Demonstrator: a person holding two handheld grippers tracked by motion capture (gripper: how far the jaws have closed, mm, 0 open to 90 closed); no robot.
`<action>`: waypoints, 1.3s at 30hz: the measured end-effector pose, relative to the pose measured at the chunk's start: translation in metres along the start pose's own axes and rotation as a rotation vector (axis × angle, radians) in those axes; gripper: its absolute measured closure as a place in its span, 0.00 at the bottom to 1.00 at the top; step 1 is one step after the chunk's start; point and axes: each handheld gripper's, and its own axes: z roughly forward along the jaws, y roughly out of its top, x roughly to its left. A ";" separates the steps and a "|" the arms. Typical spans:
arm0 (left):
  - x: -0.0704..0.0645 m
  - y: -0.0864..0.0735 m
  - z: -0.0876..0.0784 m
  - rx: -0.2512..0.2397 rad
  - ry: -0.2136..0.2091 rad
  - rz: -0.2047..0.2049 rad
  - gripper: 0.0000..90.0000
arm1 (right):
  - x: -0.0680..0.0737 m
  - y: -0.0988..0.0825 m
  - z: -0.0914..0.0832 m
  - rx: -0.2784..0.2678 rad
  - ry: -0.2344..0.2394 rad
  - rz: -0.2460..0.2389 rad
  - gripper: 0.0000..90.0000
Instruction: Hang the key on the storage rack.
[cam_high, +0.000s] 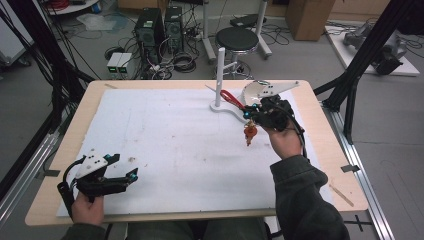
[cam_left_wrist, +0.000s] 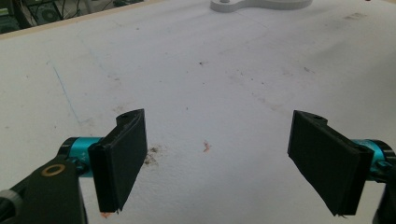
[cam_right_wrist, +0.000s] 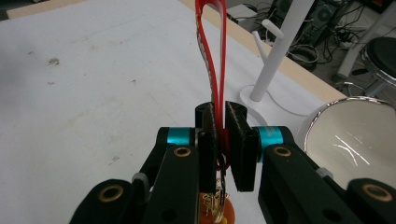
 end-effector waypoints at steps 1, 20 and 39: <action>0.000 0.000 0.000 0.000 0.000 0.000 0.23 | 0.000 0.001 0.001 0.000 0.000 0.003 0.92; 0.000 0.000 0.000 0.002 -0.001 0.000 0.23 | -0.018 0.017 0.029 0.024 -0.026 0.041 0.92; 0.002 0.000 0.001 -0.001 -0.002 0.002 0.23 | -0.028 0.029 0.057 0.046 -0.058 0.075 0.92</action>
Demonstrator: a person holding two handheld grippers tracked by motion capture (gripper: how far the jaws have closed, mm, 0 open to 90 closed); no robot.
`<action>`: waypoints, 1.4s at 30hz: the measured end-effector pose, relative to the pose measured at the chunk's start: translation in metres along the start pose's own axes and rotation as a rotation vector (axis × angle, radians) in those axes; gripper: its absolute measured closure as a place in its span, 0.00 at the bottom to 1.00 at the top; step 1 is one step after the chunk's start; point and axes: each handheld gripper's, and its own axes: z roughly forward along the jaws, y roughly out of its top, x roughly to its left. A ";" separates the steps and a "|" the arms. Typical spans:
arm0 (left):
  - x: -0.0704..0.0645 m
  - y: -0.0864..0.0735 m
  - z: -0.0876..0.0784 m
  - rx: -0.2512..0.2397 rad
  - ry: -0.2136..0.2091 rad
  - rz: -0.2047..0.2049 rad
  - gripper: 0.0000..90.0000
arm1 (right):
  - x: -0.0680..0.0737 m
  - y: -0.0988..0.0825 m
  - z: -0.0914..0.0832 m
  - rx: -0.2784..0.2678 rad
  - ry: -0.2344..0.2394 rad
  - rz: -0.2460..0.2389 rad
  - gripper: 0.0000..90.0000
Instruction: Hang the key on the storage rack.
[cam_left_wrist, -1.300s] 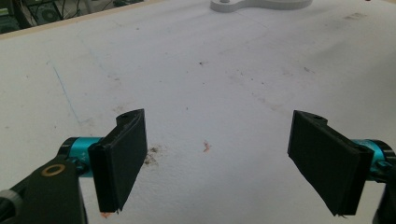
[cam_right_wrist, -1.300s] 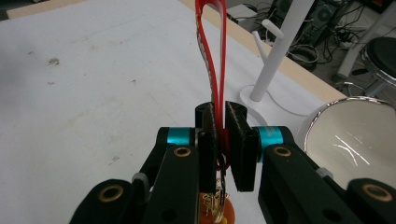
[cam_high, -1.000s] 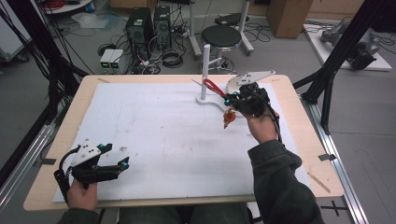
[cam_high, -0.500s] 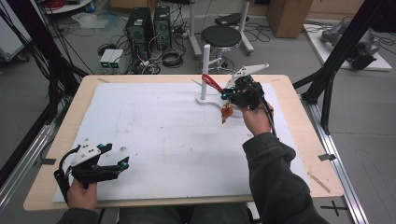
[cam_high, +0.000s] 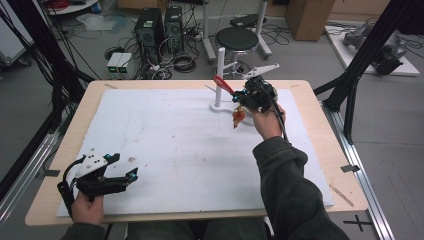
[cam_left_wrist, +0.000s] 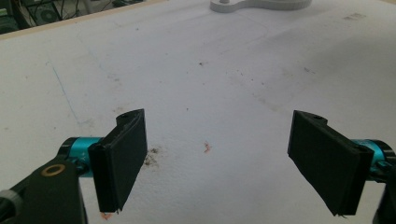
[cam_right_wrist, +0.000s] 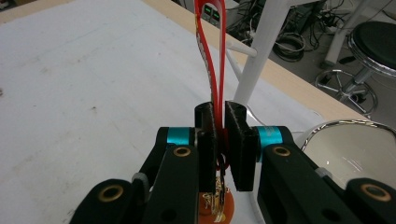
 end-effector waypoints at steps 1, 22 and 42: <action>0.000 0.000 0.000 0.000 0.000 0.000 0.23 | -0.001 0.000 0.002 0.000 -0.001 0.005 0.93; 0.000 0.000 0.000 -0.002 -0.001 0.000 0.23 | -0.007 -0.003 0.024 0.059 -0.036 0.030 0.92; 0.001 0.000 0.000 0.000 -0.002 0.002 0.23 | -0.010 -0.006 0.041 0.110 -0.043 0.044 0.92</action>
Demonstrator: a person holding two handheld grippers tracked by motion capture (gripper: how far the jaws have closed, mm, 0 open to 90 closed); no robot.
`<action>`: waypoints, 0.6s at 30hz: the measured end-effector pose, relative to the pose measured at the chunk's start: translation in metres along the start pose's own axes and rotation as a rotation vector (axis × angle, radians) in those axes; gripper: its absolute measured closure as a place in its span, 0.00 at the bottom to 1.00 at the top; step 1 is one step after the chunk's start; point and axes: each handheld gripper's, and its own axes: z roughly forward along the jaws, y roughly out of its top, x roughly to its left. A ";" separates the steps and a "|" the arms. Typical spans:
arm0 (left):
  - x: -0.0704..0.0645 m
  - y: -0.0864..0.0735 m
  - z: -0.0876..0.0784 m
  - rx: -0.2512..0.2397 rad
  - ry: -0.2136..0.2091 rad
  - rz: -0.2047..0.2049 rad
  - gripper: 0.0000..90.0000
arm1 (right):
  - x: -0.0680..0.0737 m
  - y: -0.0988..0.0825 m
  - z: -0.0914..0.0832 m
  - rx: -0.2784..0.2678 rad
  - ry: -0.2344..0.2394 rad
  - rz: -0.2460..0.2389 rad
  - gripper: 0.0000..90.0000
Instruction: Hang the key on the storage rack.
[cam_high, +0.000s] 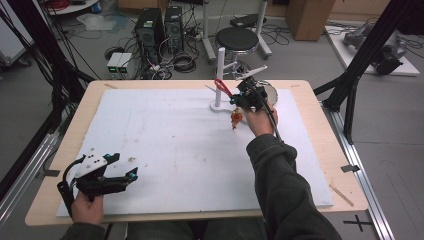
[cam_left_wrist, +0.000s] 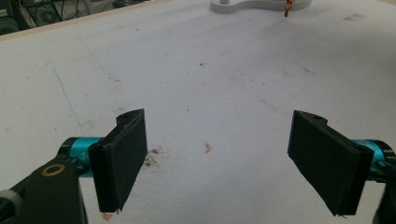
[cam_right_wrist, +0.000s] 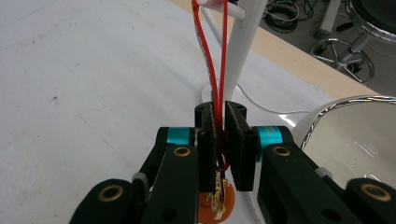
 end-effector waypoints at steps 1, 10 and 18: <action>0.000 0.000 0.000 0.000 0.000 0.000 0.23 | 0.000 0.000 0.001 0.002 0.000 0.001 0.92; 0.000 0.000 0.000 -0.003 0.000 -0.003 0.23 | 0.002 0.000 0.010 0.012 0.007 0.007 0.92; 0.000 0.000 0.000 -0.002 -0.001 -0.001 0.23 | -0.001 -0.001 0.018 0.034 0.012 0.028 0.92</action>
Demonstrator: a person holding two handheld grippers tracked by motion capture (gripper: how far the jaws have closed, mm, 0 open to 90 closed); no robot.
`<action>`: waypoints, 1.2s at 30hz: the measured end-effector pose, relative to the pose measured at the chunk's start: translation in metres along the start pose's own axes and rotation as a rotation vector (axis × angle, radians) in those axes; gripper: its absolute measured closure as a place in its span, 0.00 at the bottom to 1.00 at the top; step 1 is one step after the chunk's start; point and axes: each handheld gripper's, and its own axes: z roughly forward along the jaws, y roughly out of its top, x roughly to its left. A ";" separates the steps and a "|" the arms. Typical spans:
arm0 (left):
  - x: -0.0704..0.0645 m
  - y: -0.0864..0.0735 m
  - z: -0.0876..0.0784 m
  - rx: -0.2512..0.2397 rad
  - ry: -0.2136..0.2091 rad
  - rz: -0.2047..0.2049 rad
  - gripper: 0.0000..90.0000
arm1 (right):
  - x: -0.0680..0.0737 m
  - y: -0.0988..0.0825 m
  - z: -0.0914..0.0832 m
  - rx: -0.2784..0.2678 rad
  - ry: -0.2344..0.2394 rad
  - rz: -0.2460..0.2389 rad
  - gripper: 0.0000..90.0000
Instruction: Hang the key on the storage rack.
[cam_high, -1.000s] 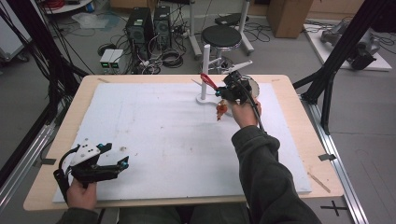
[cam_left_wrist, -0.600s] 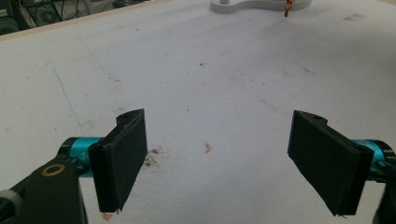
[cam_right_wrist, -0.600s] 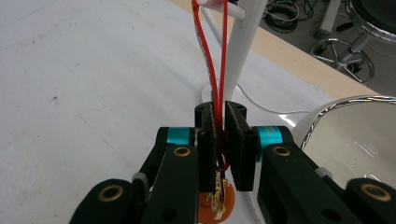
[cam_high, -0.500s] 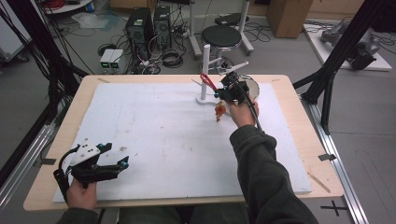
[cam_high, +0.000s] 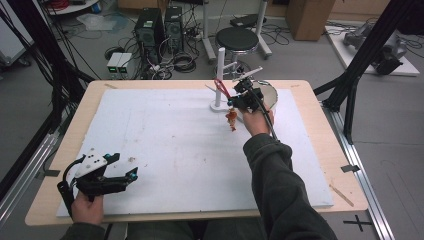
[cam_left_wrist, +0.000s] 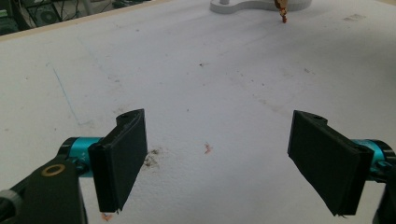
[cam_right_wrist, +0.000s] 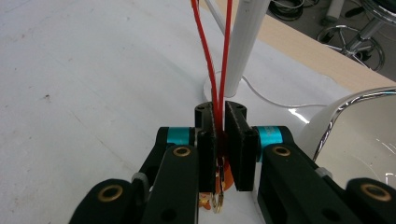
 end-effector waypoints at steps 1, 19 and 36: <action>0.000 0.000 0.000 0.000 0.000 0.000 0.23 | 0.000 0.000 0.001 0.004 0.001 0.004 0.92; 0.001 0.000 -0.001 -0.002 0.003 -0.002 0.23 | -0.005 -0.001 0.014 0.037 0.014 0.032 0.92; 0.000 0.000 0.002 0.004 0.007 -0.006 0.23 | -0.013 -0.004 0.023 0.035 0.042 0.057 0.83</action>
